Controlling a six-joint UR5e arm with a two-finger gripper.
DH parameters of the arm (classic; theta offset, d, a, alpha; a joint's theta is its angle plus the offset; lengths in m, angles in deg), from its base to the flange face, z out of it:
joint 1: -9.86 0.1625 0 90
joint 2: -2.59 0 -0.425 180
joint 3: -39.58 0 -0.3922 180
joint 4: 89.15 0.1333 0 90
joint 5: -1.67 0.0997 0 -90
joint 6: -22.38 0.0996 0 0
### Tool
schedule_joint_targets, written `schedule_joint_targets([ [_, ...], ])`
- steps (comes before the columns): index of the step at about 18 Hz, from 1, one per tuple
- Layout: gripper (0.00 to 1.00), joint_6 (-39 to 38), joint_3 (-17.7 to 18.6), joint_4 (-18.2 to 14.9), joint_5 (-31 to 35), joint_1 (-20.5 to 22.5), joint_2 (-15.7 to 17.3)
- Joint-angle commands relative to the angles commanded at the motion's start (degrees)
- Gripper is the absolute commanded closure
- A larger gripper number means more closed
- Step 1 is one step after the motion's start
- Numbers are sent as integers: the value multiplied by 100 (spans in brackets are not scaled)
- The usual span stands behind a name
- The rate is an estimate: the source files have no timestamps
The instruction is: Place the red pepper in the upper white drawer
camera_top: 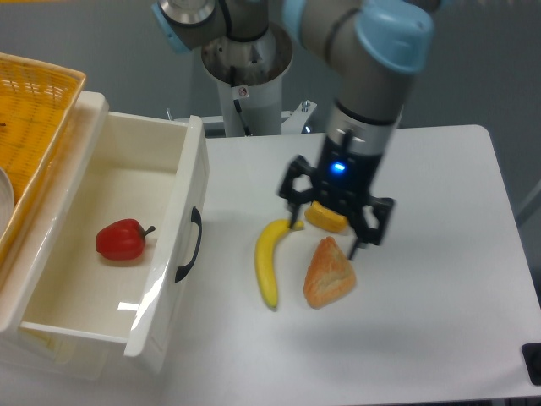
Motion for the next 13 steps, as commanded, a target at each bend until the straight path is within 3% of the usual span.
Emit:
schedule_joint_targets([
  [7,0,272,237,281,1292,45,-606],
  [13,0,1352,255,343,1365,360,-994],
])
